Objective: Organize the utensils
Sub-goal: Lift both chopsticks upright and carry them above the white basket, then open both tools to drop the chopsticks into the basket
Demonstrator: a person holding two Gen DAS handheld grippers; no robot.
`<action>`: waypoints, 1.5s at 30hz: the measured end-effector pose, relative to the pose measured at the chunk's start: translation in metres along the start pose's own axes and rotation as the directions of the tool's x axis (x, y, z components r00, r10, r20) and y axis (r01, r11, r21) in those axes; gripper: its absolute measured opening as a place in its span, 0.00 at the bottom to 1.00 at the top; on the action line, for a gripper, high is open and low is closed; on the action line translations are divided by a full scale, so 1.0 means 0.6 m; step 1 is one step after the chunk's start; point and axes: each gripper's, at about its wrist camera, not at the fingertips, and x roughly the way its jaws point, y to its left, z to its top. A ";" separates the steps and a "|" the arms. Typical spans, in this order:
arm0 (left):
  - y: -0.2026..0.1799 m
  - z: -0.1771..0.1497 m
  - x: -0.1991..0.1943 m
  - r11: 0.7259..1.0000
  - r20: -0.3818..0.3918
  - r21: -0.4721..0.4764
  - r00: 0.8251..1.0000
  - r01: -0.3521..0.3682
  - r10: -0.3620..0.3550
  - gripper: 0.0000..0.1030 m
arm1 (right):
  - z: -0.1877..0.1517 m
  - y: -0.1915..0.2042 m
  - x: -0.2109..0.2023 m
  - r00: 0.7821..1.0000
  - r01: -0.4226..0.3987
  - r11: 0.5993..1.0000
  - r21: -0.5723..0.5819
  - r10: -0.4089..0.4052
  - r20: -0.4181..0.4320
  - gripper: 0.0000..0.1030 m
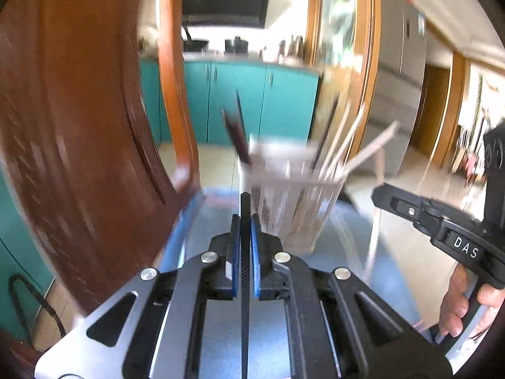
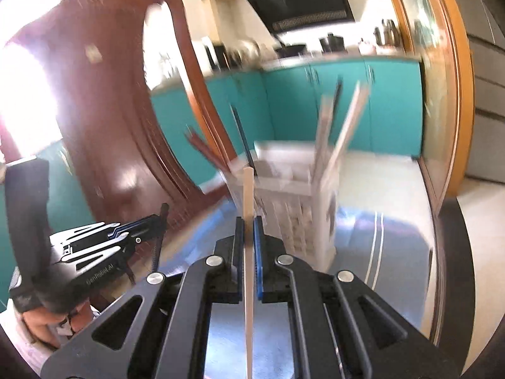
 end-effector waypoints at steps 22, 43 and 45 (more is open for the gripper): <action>0.026 0.241 -0.023 0.977 0.347 -0.148 0.933 0.157 -0.097 0.07 | 0.204 -0.081 0.014 0.931 0.228 0.970 0.084 -0.242 0.272 0.06; 0.030 0.242 0.080 0.958 0.352 -0.268 0.936 0.103 -0.003 0.07 | 0.144 -0.095 0.093 0.983 0.166 0.986 0.014 -0.167 0.074 0.07; 0.027 0.240 0.074 0.956 0.363 -0.270 0.932 0.111 -0.006 0.07 | 0.141 -0.090 0.086 0.981 0.171 0.985 0.010 -0.171 0.085 0.07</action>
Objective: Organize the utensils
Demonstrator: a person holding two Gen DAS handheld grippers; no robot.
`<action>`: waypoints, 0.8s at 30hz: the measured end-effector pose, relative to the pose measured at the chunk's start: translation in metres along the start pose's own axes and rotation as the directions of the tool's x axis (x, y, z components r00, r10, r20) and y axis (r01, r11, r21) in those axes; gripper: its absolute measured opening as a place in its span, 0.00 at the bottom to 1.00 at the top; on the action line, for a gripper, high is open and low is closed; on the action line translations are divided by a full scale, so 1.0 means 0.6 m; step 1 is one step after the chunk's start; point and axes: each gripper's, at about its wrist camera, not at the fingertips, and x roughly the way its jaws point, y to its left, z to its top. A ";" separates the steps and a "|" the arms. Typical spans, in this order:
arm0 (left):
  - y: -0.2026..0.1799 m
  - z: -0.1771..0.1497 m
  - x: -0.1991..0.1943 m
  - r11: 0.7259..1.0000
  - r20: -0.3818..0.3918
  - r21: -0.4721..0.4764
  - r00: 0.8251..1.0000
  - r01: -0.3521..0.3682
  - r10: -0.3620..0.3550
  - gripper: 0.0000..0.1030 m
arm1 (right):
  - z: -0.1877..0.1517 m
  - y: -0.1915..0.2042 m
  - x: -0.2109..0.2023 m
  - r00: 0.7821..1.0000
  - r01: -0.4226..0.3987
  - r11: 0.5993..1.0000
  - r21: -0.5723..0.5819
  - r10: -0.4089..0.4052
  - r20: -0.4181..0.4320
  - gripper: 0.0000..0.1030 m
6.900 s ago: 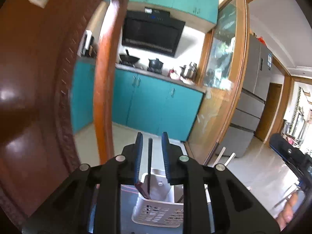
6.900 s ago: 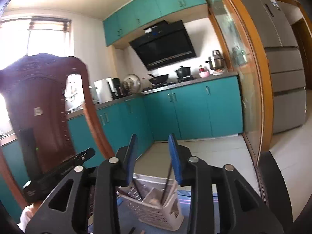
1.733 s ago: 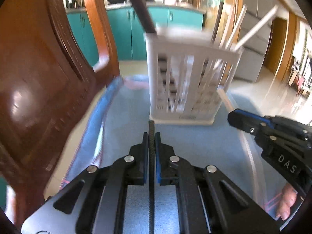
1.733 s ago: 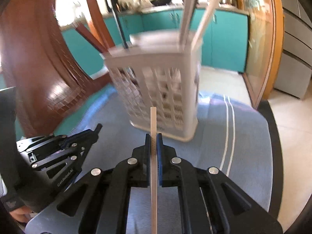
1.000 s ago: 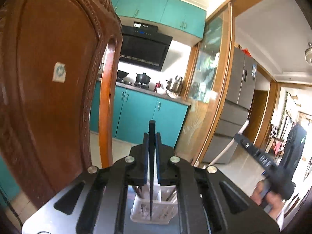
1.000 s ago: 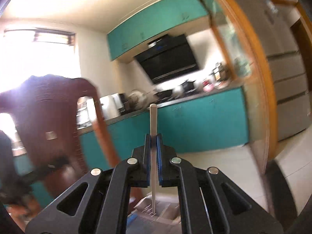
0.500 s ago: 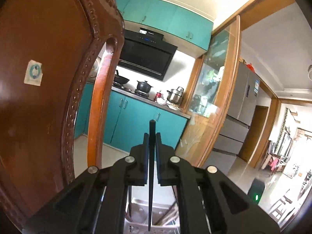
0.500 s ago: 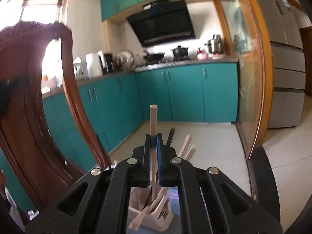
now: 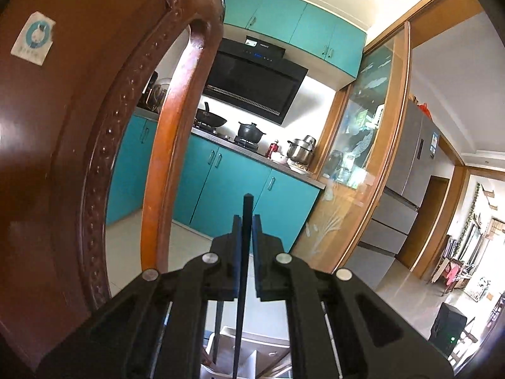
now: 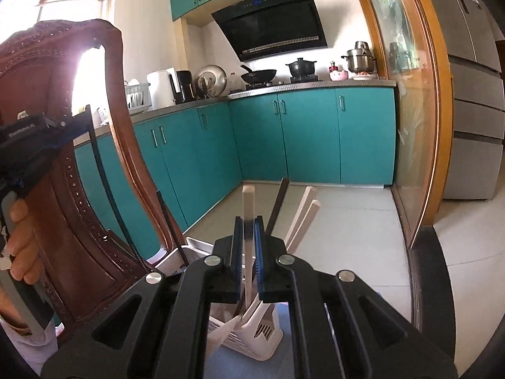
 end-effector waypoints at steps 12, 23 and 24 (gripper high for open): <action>-0.002 -0.010 -0.002 0.999 0.150 -0.004 0.988 -0.035 0.035 0.07 | 0.006 -0.027 -0.058 0.991 -0.088 0.993 0.084 0.079 0.108 0.44; -0.066 -0.081 0.069 0.989 -0.039 0.143 0.998 -0.036 0.042 0.16 | 0.012 -0.023 -0.078 0.991 -0.052 0.998 0.042 0.047 0.122 0.55; -0.069 -0.082 0.070 0.988 -0.038 0.150 0.998 -0.040 0.046 0.22 | 0.014 -0.025 -0.079 0.991 -0.049 0.998 0.044 0.043 0.124 0.56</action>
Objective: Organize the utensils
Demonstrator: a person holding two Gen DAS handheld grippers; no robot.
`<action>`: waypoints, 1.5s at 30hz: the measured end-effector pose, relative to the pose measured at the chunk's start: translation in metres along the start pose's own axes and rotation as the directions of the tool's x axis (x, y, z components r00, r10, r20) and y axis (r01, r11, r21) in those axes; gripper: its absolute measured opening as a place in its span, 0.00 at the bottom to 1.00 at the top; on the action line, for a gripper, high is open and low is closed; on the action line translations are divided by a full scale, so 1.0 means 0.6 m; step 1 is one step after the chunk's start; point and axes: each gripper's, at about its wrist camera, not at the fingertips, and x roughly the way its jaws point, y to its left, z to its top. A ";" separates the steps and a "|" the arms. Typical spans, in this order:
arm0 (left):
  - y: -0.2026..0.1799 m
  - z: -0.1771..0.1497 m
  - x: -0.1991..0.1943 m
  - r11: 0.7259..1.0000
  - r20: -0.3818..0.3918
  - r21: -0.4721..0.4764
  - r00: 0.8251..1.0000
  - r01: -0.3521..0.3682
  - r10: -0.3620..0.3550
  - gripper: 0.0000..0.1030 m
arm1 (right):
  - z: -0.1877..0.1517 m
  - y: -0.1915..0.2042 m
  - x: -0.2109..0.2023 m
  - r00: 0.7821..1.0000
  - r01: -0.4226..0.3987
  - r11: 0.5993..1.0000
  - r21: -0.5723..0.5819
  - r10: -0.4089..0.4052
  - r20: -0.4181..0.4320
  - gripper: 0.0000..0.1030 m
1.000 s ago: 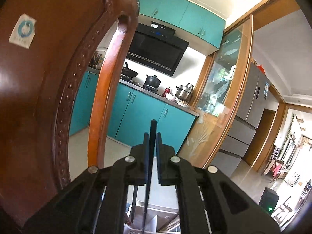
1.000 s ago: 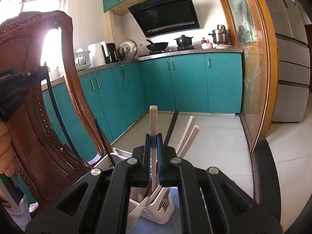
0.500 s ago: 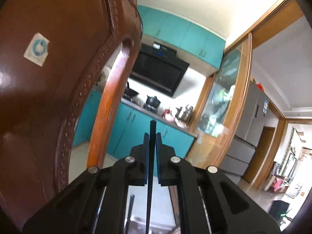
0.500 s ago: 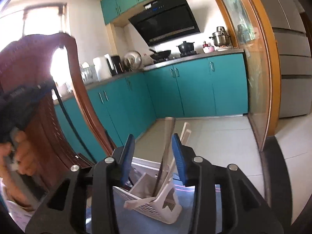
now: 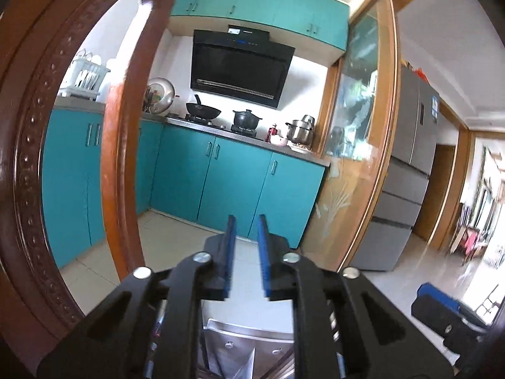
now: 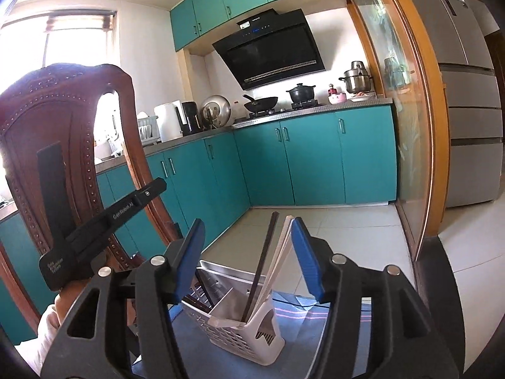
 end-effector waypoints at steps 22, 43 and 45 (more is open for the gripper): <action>-0.067 -0.032 -0.099 0.959 0.078 0.275 0.996 -0.065 0.045 0.75 | 0.006 0.003 -0.029 0.997 0.059 0.998 0.006 -0.059 0.059 0.82; 0.019 -0.174 -0.545 0.957 -0.124 0.255 0.977 -0.135 0.171 0.96 | -0.207 0.173 -0.333 0.957 0.287 0.957 -0.045 -0.288 -0.022 0.97; 0.022 -0.161 -0.571 0.961 -0.105 0.241 0.981 -0.134 0.163 0.96 | -0.210 0.197 -0.356 0.956 0.293 0.954 -0.066 -0.293 0.004 0.97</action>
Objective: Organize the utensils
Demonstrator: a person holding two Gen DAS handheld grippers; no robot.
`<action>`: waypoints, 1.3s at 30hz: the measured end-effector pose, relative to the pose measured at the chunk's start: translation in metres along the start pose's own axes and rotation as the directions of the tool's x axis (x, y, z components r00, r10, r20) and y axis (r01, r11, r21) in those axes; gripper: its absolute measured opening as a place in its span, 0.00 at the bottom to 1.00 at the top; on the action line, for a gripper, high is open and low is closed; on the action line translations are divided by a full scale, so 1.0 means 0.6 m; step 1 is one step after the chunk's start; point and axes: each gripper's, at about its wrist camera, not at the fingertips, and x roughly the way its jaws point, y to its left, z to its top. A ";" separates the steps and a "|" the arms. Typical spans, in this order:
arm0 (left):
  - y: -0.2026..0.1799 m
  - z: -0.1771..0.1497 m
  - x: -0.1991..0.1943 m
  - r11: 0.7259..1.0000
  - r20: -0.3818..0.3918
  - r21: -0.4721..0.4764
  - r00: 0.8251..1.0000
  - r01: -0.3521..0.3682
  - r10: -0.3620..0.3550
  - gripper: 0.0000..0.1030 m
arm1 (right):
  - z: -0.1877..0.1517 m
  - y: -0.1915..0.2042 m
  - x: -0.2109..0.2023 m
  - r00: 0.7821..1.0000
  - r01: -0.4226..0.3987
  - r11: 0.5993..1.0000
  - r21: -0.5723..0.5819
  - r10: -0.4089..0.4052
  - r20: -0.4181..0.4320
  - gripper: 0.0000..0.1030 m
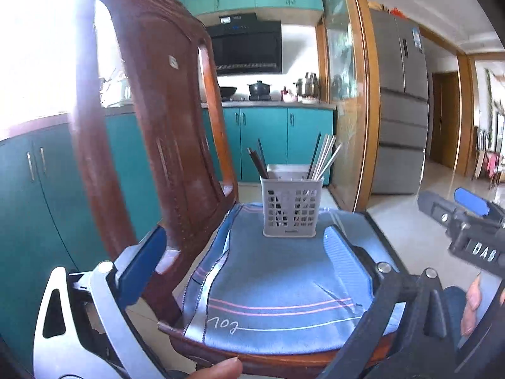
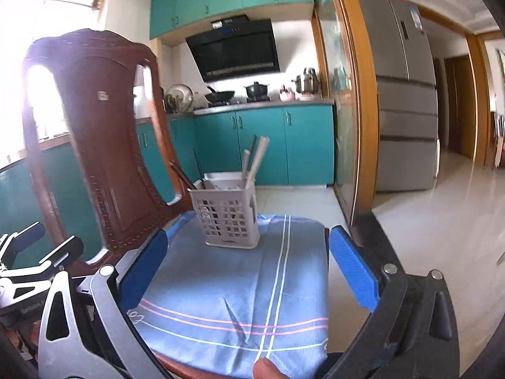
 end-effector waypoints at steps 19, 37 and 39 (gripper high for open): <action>0.012 0.008 -0.090 1.000 0.095 -0.001 0.995 0.014 -0.014 0.97 | -0.001 0.048 -0.110 0.997 0.025 0.998 -0.055 -0.021 0.075 0.97; 0.013 0.005 -0.088 1.000 0.089 0.005 0.996 0.021 -0.021 0.97 | -0.002 0.057 -0.116 0.997 0.026 0.998 -0.066 -0.021 0.080 0.97; 0.012 0.007 -0.089 1.000 0.088 0.006 0.996 0.023 -0.024 0.97 | -0.002 0.059 -0.115 0.997 0.027 0.998 -0.065 -0.022 0.077 0.97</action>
